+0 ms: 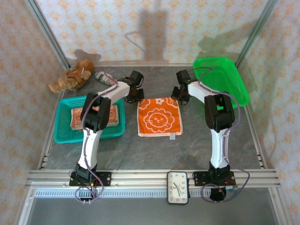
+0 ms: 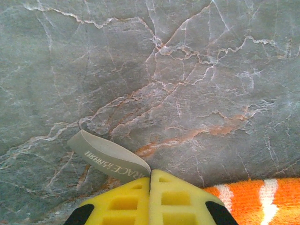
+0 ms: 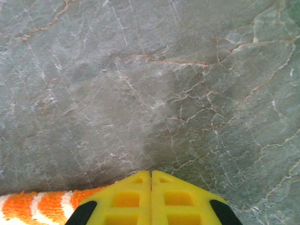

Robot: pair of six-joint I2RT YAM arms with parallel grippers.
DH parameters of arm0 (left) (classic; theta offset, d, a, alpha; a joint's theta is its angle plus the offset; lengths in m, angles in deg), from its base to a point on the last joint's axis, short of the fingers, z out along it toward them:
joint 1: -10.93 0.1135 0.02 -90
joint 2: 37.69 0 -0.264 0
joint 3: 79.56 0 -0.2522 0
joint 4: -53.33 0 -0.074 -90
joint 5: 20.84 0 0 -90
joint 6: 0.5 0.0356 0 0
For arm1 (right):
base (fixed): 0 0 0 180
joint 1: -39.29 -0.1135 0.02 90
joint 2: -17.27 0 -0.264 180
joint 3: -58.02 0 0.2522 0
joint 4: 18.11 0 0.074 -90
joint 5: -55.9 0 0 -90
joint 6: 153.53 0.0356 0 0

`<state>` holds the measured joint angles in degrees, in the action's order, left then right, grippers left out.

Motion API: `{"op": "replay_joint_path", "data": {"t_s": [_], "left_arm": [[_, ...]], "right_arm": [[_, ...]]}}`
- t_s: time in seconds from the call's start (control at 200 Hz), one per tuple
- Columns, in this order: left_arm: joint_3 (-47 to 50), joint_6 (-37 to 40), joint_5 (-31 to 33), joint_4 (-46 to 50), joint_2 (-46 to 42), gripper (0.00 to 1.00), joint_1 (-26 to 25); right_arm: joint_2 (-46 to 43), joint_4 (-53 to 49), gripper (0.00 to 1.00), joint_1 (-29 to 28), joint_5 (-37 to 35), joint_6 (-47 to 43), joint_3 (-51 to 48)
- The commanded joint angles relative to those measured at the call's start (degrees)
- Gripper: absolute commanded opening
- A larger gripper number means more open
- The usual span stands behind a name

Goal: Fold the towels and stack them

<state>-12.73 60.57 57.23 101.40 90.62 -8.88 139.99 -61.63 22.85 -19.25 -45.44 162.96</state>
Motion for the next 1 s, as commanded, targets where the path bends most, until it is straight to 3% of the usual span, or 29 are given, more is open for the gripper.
{"op": "replay_joint_path", "data": {"t_s": [0.0, 0.35, 0.656, 0.991], "left_arm": [[-2.5, 1.42, -0.61, 1.55, -4.01, 0.0, 0.63], [0.81, 4.81, -0.87, -2.42, -9.37, 0.0, 1.0], [16.22, 2.86, -2.55, -13.8, -20.55, 0.0, -0.13], [29.1, 1.15, 0.48, -20.24, -28.44, 0.0, -4.23]], "right_arm": [[-3.92, -0.93, 0.0, 0.32, -1.93, -1.78, 2.97], [-10.51, 2.52, 0.0, 1.07, 0.1, -3.36, 0.6], [-18.79, 7.33, 0.0, 1.01, 0.44, -3.04, -10.2], [-27.22, 12.18, 0.0, 1.06, 0.86, -1.6, -22.19]]}}
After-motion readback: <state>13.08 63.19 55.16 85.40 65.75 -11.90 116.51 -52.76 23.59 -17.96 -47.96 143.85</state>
